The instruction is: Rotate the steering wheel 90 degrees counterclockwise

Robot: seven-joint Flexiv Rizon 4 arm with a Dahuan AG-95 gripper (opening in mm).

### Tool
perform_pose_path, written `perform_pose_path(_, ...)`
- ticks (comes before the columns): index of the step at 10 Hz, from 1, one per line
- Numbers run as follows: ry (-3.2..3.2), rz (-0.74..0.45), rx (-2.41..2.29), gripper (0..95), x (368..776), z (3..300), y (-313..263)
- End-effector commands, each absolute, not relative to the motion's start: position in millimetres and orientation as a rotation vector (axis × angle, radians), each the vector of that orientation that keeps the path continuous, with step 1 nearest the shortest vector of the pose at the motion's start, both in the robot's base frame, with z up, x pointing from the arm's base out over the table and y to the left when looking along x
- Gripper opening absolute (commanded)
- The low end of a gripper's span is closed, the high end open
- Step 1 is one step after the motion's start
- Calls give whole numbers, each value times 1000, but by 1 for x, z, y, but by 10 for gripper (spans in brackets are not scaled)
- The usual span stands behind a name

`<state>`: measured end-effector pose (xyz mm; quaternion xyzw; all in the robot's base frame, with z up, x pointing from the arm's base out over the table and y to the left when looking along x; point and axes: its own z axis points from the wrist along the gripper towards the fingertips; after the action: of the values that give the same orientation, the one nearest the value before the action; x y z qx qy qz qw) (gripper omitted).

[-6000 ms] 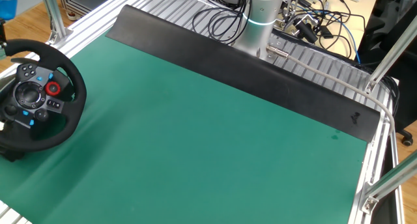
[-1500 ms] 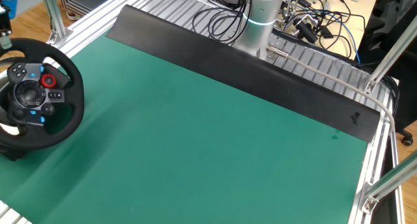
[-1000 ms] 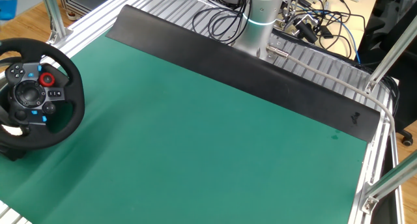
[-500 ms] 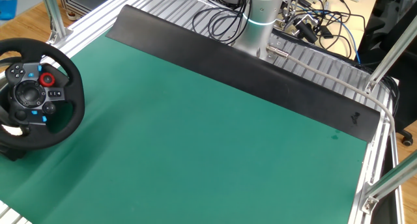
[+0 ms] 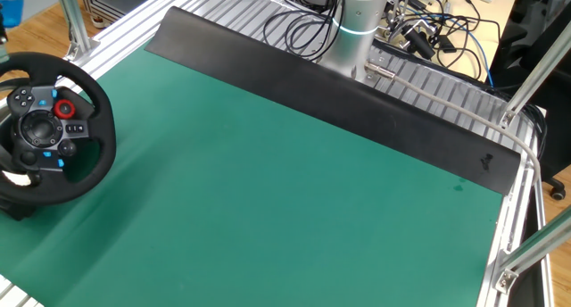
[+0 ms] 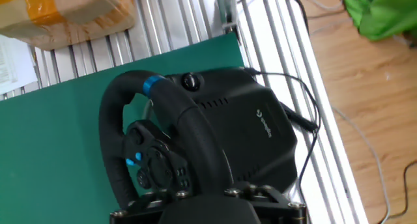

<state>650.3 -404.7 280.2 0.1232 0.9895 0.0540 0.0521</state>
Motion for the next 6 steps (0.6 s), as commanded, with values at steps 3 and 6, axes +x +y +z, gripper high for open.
perform_pose_path(3, 2957, 142, 418, 760, 627, 270, -395)
perform_pose_path(6, 2931, 151, 412, 570, 620, 261, -397)
